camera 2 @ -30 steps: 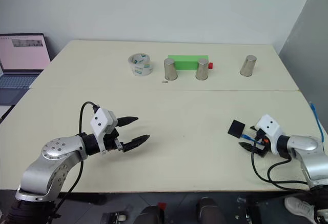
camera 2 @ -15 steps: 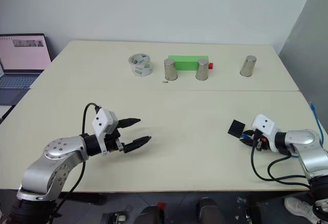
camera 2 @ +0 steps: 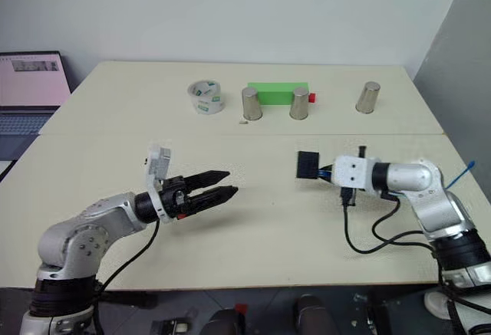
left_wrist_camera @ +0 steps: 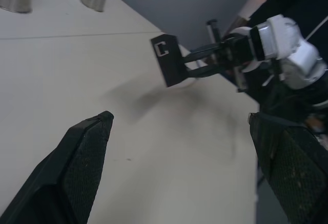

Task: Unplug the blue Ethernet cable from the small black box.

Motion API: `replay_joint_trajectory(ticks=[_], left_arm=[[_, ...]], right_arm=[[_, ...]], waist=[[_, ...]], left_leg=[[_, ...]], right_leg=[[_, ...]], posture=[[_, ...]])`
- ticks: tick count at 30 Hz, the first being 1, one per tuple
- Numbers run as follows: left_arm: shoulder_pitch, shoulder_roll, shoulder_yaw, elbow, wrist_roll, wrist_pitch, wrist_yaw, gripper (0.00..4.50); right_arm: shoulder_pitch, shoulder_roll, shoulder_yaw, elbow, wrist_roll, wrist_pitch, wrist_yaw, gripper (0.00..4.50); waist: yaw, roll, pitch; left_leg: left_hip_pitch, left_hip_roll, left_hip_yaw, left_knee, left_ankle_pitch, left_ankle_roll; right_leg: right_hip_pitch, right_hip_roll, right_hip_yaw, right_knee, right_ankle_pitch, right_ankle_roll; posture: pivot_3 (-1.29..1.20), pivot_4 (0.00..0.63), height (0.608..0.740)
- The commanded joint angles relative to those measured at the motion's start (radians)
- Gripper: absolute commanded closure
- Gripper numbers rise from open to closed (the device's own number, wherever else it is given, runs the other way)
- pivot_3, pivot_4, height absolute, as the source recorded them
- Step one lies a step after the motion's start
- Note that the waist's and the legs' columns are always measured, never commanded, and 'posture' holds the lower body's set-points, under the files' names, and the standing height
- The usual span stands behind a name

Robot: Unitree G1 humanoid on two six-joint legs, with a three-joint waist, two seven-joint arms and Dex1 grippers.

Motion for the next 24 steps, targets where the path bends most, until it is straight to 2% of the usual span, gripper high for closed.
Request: replay_joint_trajectory(ticks=[1,7,21,24], left_arm=[[-0.015,-0.003,-0.005,-0.015,-0.051,0.041,0.007,0.00],[-0.029,-0.018,-0.057,-0.004,-0.013,0.010,0.006,0.00],[-0.066,-0.080,-0.109,0.079,0.054,-0.063,-0.008,0.00],[-0.073,-0.097,-0.109,0.088,0.055,-0.073,-0.013,0.43]], right_arm=[[-0.047,0.033,0.032,-0.005,-0.034,-0.141,-0.019,4.25],[-0.079,0.075,0.072,-0.029,-0.042,-0.180,-0.008,4.25],[-0.115,0.141,0.096,-0.105,-0.015,-0.098,0.002,4.25],[-0.115,0.150,0.098,-0.113,-0.015,-0.089,0.004,4.25]], waist=[[0.001,0.000,0.000],[0.005,0.000,0.000],[0.008,0.000,0.000],[0.010,0.000,0.000]], left_leg=[[0.000,0.000,0.000,0.000,0.000,0.000],[0.000,0.000,0.000,0.001,0.001,-0.001],[0.000,0.000,-0.001,0.000,0.001,-0.002],[0.000,0.000,-0.001,0.000,0.001,-0.002]], right_leg=[[0.000,0.000,0.000,0.000,0.000,0.000],[0.000,0.000,0.000,0.000,0.000,0.000],[0.000,0.000,0.000,0.000,0.000,-0.001],[0.000,0.000,0.000,0.000,0.000,-0.001]], posture=[[0.00,0.150,0.740],[0.00,0.150,0.740],[0.00,0.150,0.740],[0.00,0.150,0.740]])
